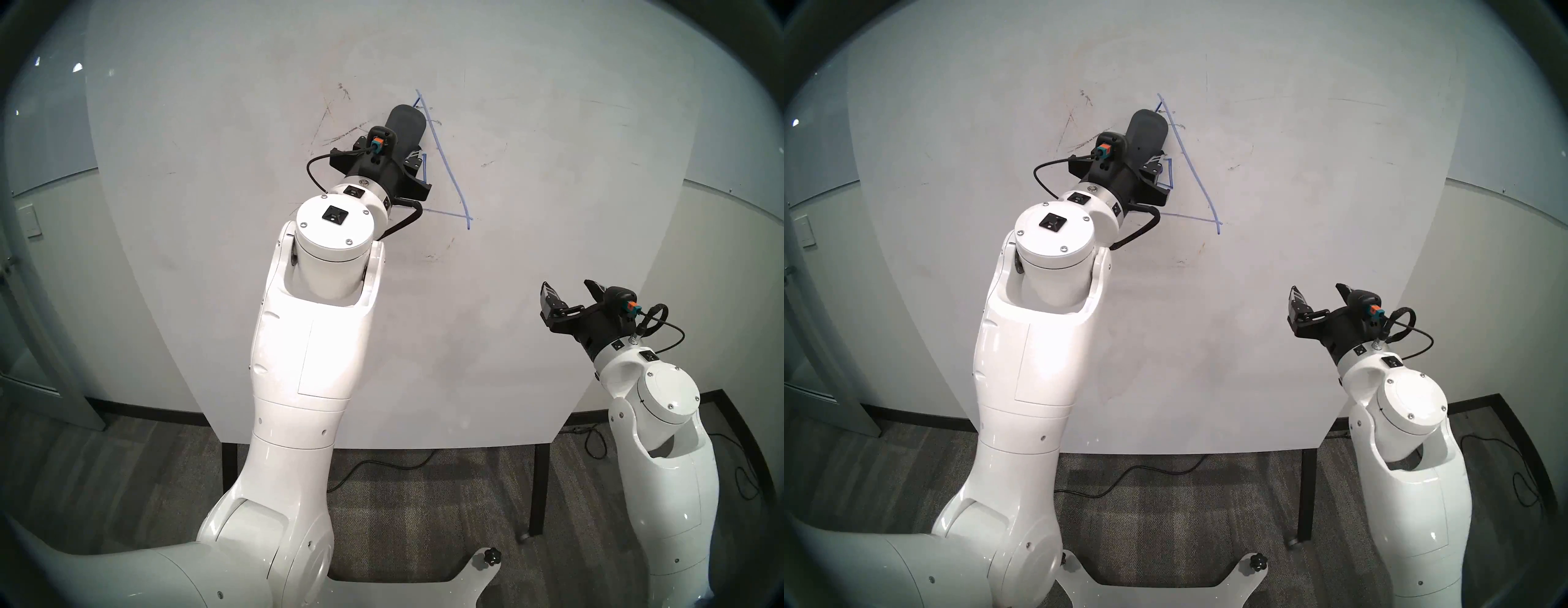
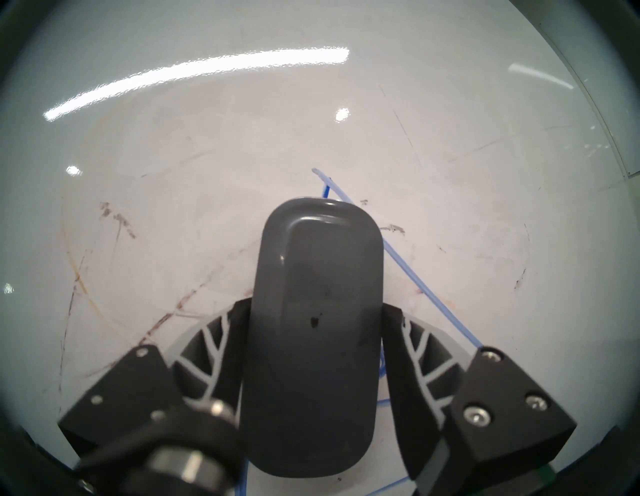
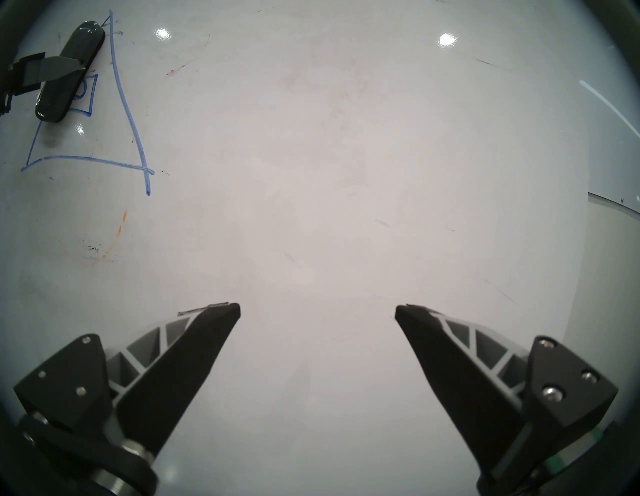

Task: Erase all marks on the whiteboard with the eraser

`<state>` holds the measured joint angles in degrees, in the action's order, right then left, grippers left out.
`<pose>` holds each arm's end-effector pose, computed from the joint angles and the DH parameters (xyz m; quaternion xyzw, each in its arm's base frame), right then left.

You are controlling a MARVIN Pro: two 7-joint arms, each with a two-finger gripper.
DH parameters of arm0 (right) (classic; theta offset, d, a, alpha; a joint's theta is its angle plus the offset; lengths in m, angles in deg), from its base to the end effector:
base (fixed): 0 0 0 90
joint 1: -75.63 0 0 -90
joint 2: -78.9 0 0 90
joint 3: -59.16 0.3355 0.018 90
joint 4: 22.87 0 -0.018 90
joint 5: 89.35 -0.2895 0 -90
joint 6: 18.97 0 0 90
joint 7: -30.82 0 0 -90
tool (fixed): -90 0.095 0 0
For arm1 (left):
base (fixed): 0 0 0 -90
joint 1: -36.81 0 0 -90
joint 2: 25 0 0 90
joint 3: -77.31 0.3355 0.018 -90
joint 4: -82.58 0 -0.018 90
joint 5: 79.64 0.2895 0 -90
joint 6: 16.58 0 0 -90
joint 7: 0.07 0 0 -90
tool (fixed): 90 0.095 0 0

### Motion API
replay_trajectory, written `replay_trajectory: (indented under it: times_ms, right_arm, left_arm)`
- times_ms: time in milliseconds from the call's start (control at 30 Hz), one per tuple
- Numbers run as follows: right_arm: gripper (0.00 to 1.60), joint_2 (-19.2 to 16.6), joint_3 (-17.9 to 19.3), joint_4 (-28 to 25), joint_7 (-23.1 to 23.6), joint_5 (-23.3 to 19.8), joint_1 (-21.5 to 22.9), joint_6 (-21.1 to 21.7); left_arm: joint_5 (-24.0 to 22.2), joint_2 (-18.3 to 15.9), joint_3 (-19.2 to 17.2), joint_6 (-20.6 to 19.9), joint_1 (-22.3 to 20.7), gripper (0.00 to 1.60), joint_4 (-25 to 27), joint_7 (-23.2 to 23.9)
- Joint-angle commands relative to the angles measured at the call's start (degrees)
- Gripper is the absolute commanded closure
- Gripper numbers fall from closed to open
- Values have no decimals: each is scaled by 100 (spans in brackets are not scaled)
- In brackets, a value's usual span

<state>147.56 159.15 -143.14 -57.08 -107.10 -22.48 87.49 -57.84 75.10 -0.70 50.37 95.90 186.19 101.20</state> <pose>0.3399 -0.1146 -0.1989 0.6610 0.0542 0.7481 0.0228 0.4783 -0.1380 -0.0453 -0.5429 0.1729 -0.8217 0.0099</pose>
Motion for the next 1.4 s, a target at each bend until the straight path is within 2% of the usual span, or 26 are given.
replay_trajectory:
  times_ms: [0, 333, 767, 1100, 1367]
  right_arm:
    - [0, -7, -4, -129, 9, -2, 42, -20]
    - [0, -7, -4, -129, 9, -2, 42, -20]
    - [0, -8, -4, -126, 10, -2, 43, -22]
    - [0, -7, -4, -129, 9, -2, 42, -20]
    - [0, -7, -4, -128, 10, -2, 42, -21]
  left_arm:
    - [-1, 94, -113, -50, -233, 160, -348, -104]
    - [-47, 215, 66, 33, -263, 160, -345, -78]
    - [-65, 291, 388, 15, -525, 160, -435, 29]
    - [-111, 350, 452, 26, -609, 160, -612, 23]
    - [-134, 231, 254, 37, -628, 160, -489, -13]
